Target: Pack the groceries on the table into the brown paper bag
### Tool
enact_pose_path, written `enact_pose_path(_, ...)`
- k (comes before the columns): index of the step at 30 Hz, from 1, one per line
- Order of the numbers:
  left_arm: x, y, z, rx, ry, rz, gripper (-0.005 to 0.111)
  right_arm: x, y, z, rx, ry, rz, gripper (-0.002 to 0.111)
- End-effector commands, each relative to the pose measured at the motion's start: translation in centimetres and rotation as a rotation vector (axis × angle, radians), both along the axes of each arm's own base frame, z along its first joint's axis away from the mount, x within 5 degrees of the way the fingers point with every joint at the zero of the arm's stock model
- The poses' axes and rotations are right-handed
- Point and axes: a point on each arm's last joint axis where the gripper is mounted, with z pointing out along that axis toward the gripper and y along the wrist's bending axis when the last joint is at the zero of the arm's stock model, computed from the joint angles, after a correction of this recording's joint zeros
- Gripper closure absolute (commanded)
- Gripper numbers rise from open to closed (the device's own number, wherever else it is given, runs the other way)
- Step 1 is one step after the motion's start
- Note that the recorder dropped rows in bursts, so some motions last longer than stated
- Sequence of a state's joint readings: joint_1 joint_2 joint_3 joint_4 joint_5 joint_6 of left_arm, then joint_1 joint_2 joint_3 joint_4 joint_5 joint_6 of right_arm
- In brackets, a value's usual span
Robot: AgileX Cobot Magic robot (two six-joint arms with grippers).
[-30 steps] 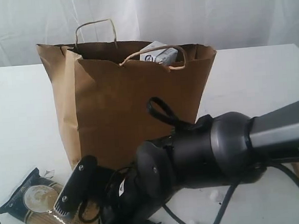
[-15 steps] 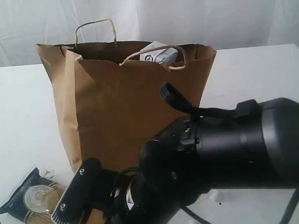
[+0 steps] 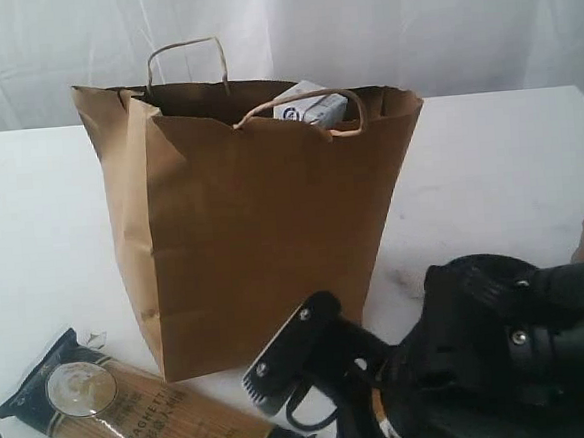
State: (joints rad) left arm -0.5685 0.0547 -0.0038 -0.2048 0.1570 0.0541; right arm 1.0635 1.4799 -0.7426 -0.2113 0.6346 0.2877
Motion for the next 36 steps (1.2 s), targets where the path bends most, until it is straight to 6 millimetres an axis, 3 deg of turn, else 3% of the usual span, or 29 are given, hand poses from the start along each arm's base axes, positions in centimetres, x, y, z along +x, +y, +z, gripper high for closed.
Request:
enact_pose_path(1,0.0,0.0,-0.1,-0.008,0.0,-0.001,0.107,0.5,-1.5,0.1,0.002,-0.073,-0.225,0.108)
enact_pose_path(6,0.0,0.0,-0.1,-0.008,0.0,-0.001,0.107,0.3,-1.6,-0.3,0.025,-0.06,-0.276,0.099)
enact_pose_path(11,0.0,0.0,-0.1,-0.008,0.0,-0.001,0.107,0.4,-1.4,-0.4,0.048,-0.057,-0.289,0.07)
enact_pose_path(14,0.0,0.0,-0.1,-0.008,0.0,-0.001,0.107,0.4,-1.2,-0.5,0.06,-0.056,-0.283,0.06)
enact_pose_path(36,0.0,0.0,-0.1,-0.008,0.0,-0.001,0.107,1.6,0.0,-5.4,-0.044,-0.032,-0.225,0.063)
